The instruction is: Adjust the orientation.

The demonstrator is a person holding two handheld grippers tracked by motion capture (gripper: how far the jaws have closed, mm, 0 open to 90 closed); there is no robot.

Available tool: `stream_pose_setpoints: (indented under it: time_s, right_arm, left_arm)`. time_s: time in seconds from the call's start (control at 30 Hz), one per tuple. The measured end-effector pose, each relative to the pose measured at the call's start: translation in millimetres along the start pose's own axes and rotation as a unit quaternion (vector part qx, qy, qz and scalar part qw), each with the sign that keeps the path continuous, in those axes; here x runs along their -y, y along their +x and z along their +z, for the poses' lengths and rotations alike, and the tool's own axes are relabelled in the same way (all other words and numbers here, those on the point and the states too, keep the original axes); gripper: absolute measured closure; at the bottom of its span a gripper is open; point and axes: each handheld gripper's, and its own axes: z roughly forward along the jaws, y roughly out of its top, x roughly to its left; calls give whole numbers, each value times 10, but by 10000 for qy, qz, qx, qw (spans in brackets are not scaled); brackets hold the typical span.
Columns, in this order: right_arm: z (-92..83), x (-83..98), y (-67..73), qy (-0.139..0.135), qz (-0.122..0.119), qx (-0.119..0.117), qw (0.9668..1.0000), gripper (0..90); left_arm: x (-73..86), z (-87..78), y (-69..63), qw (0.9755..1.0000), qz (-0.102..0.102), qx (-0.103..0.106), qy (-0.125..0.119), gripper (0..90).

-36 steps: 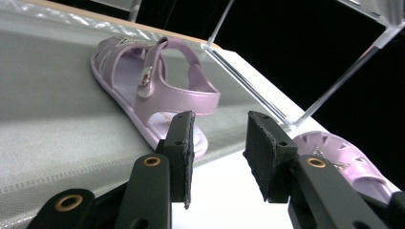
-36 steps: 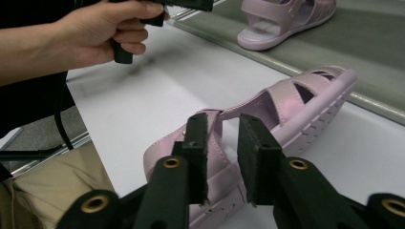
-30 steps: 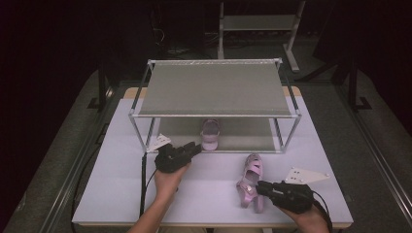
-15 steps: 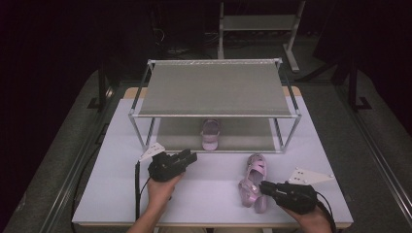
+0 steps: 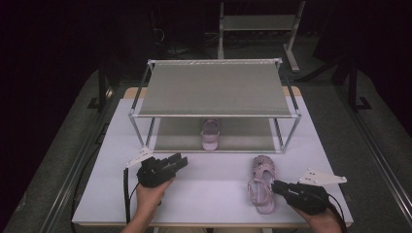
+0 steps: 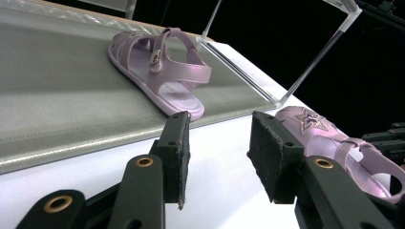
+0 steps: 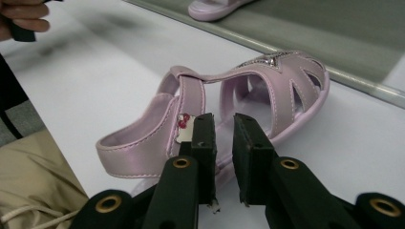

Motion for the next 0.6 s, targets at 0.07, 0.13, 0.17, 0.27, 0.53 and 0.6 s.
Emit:
stream_pose_setpoints:
  time_s: [0.07, 0.13, 0.17, 0.27, 0.53, 0.6]
  right_arm:
    - [-8, 26, -29, 55, 25, 79, 10000, 775]
    - [-12, 34, -42, 70, 41, 100, 9999, 769]
    - [-15, 43, -54, 79, 71, 128, 9999, 765]
    - [-50, 73, -112, 104, 165, 283, 9994, 738]
    - [-185, 113, -185, -58, 436, 324, 9985, 624]
    - [-190, 119, -181, -80, 438, 307, 9985, 605]
  left_arm:
    - [11, -14, 3, 10000, 10, -15, 17, 580]
    - [26, -29, 9, 10000, 2, -5, 16, 580]
    - [36, -36, 13, 10000, 9, -3, 30, 579]
    - [72, -56, 12, 10000, 4, 2, 65, 579]
    - [105, -85, -3, 9999, 70, 37, 102, 577]
    - [111, -93, -10, 9999, 57, 55, 74, 577]
